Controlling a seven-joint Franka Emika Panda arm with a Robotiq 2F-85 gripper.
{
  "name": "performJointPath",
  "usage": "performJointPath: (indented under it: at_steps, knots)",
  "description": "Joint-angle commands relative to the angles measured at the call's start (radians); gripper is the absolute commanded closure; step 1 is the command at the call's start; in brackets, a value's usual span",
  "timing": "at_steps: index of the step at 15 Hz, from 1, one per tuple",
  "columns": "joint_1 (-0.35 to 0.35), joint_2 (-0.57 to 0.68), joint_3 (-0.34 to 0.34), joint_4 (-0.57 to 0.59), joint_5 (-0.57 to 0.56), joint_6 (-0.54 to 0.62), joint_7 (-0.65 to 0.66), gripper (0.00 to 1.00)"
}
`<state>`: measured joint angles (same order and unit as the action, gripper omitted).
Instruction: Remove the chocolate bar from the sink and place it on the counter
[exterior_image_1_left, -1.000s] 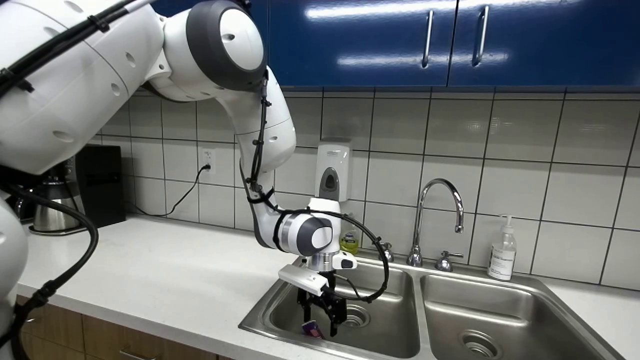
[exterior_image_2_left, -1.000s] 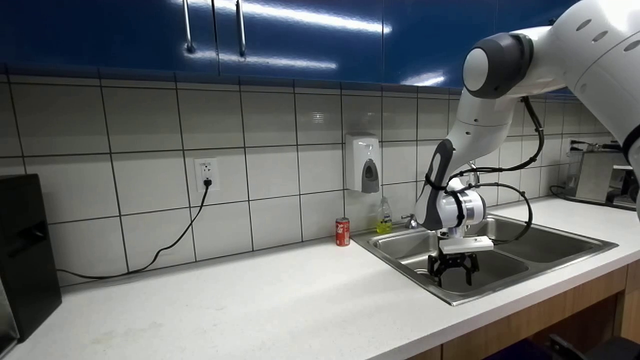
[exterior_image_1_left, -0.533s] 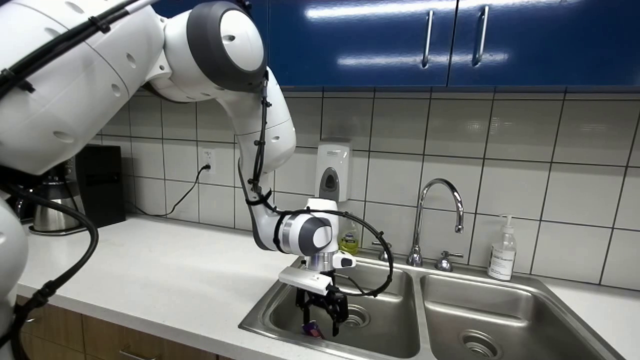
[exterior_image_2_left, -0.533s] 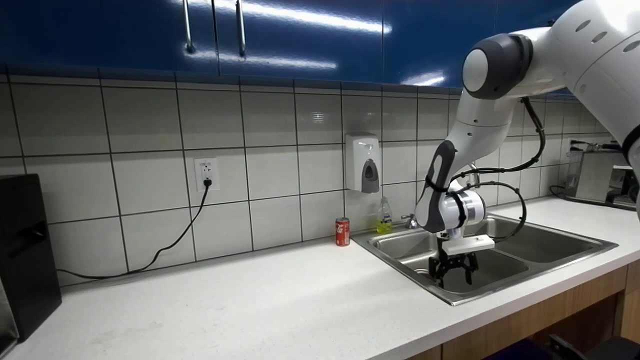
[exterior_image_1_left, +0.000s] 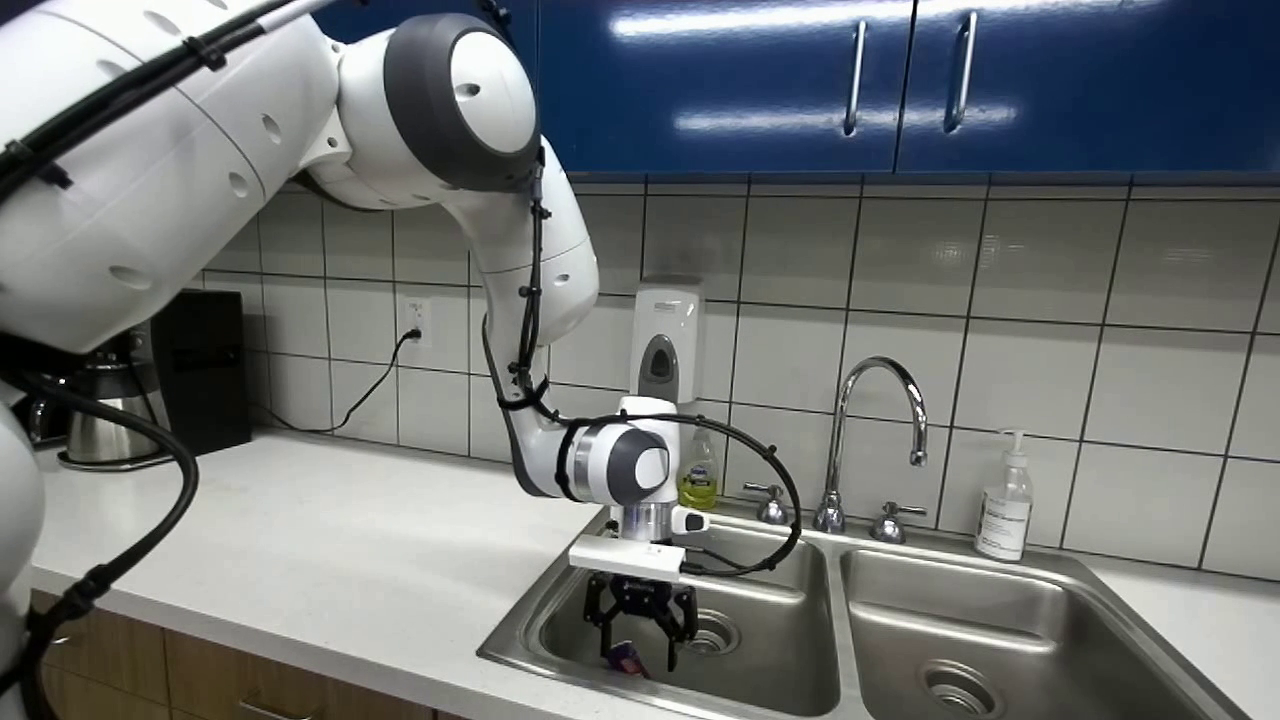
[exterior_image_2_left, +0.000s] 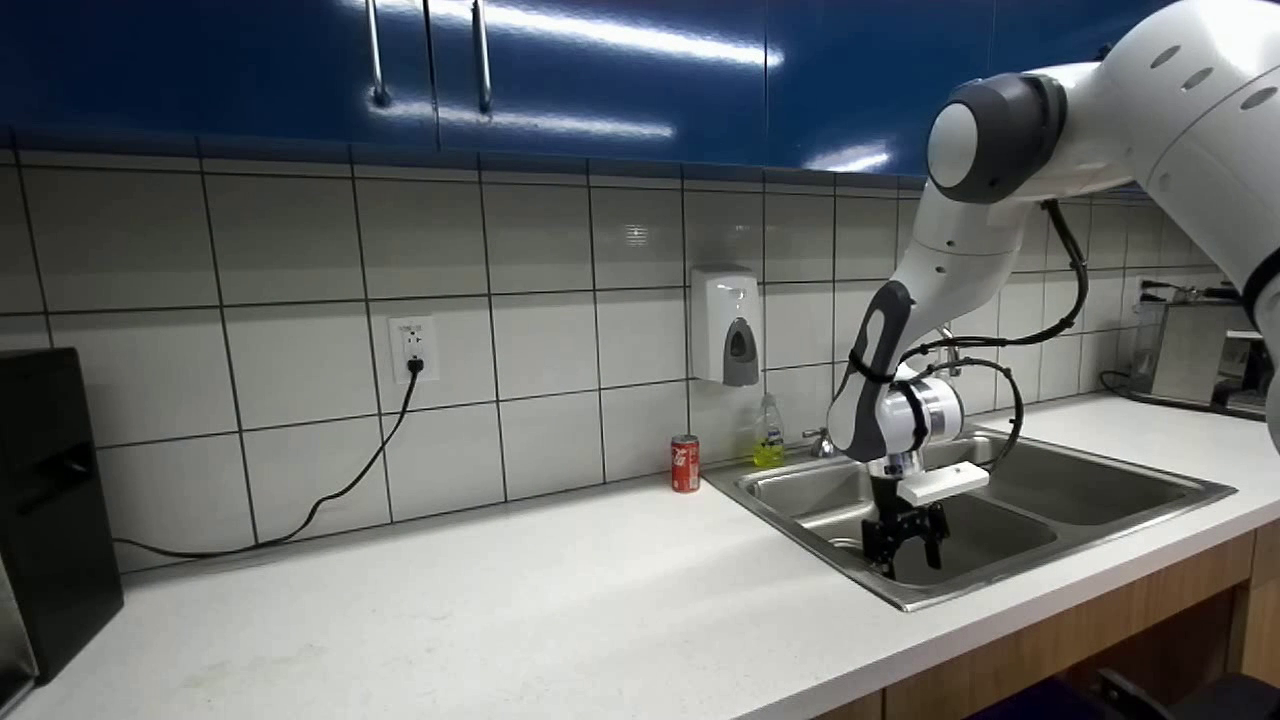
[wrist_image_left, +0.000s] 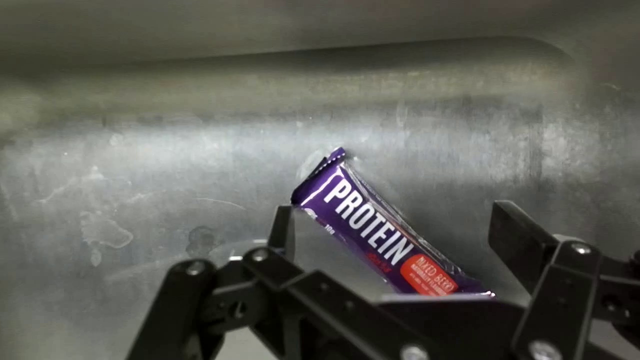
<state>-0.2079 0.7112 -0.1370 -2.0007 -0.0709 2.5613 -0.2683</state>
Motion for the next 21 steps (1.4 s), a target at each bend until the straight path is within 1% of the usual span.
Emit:
performJointPath:
  at_steps: [1, 6, 11, 15, 21]
  knots:
    - [-0.032, 0.023, 0.018, 0.061, -0.044, -0.081, -0.071, 0.0]
    - [-0.032, 0.05, 0.016, 0.102, -0.095, -0.086, -0.123, 0.0]
    - [-0.041, 0.074, 0.032, 0.122, -0.167, -0.069, -0.237, 0.0]
    - [-0.048, 0.08, 0.043, 0.112, -0.197, -0.015, -0.294, 0.0]
    - [-0.117, 0.083, 0.11, 0.098, -0.169, 0.06, -0.429, 0.0]
